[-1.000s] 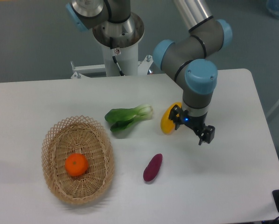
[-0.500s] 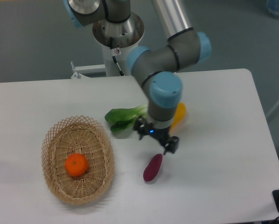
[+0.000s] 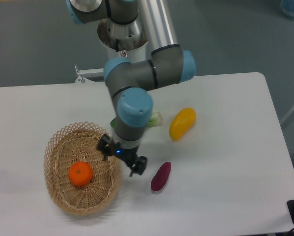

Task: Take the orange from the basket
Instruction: 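Move the open gripper over the wicker basket toward the orange, then lower the gripper onto the orange and close it around the fruit, then lift the grasped orange up out of the basket, then carry the orange away from the basket toward the yellow mango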

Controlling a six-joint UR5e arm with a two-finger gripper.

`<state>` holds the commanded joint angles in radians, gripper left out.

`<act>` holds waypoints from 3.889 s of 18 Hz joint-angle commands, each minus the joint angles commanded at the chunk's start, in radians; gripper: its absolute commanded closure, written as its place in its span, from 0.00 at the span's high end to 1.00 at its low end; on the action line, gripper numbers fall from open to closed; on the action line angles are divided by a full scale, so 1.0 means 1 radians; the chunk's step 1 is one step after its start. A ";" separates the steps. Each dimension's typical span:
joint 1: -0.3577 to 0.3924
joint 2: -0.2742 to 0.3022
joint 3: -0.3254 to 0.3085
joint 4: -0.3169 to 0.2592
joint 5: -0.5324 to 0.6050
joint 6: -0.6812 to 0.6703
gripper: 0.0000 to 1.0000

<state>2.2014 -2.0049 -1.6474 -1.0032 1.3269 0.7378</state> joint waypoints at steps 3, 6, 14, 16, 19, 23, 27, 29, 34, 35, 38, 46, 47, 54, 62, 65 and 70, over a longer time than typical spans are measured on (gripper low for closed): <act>-0.043 -0.012 -0.006 0.005 0.003 -0.003 1.00; -0.054 -0.043 0.000 0.009 0.000 -0.066 1.00; -0.088 -0.064 -0.005 0.011 0.008 -0.155 1.00; -0.107 -0.072 -0.006 0.012 0.008 -0.156 1.00; -0.117 -0.089 0.000 0.012 0.009 -0.175 1.00; -0.117 -0.100 0.011 0.017 0.015 -0.204 1.00; -0.117 -0.104 0.009 0.031 0.018 -0.215 1.00; -0.118 -0.110 0.009 0.048 0.049 -0.244 0.92; -0.132 -0.107 0.014 0.051 0.077 -0.273 0.53; -0.132 -0.104 0.015 0.051 0.077 -0.291 0.39; -0.132 -0.098 0.028 0.051 0.077 -0.310 0.25; -0.118 -0.031 0.041 0.049 0.078 -0.293 0.25; -0.118 -0.026 0.041 0.052 0.080 -0.291 0.25; -0.014 0.050 -0.004 0.049 0.140 -0.181 0.25; 0.069 0.060 -0.018 0.048 0.186 -0.020 0.28; 0.135 0.063 -0.032 0.046 0.189 0.052 0.28; 0.225 0.075 -0.032 0.048 0.189 0.152 0.28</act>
<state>2.4266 -1.9298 -1.6798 -0.9557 1.5156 0.8896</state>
